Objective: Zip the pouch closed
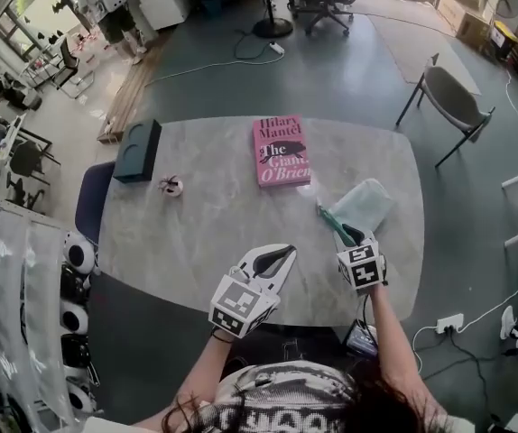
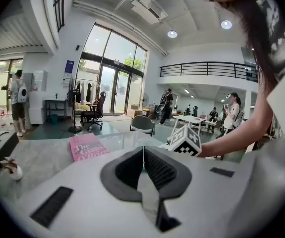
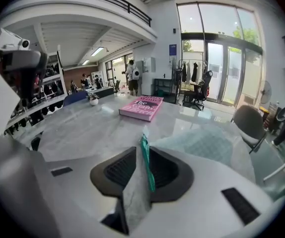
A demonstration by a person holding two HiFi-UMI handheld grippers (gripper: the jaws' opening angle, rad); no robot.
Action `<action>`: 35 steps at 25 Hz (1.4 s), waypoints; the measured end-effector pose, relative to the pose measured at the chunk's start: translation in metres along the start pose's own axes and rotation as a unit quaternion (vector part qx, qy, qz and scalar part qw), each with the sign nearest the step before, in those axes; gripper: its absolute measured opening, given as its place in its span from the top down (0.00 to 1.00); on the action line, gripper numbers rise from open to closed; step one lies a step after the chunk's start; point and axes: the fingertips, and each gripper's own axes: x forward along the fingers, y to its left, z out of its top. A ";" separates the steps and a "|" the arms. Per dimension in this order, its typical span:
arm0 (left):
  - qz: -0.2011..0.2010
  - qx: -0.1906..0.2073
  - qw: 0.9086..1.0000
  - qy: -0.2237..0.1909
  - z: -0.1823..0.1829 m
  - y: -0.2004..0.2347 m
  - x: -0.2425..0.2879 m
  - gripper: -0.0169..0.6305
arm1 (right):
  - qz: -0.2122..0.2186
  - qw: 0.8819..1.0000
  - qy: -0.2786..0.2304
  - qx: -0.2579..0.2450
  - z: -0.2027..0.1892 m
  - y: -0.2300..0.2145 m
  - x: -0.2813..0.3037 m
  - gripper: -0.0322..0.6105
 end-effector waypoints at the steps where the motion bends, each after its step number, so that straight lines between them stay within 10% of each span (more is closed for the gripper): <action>1: 0.007 -0.003 1.000 0.001 0.000 0.002 0.000 0.95 | 0.003 1.000 0.011 -0.004 -0.003 -0.003 0.010 0.82; 11: 0.047 -0.021 0.998 0.026 -0.013 0.012 -0.017 0.95 | 0.028 0.994 0.097 -0.046 -0.034 -0.012 0.059 0.78; 16: 0.050 -0.020 0.998 0.041 -0.024 0.019 -0.027 0.95 | 0.043 0.994 0.092 -0.048 -0.031 -0.012 0.061 0.91; 35: -0.046 0.045 0.993 0.101 -0.072 0.043 -0.006 0.95 | 0.157 0.983 0.040 -0.086 -0.001 0.068 -0.022 0.92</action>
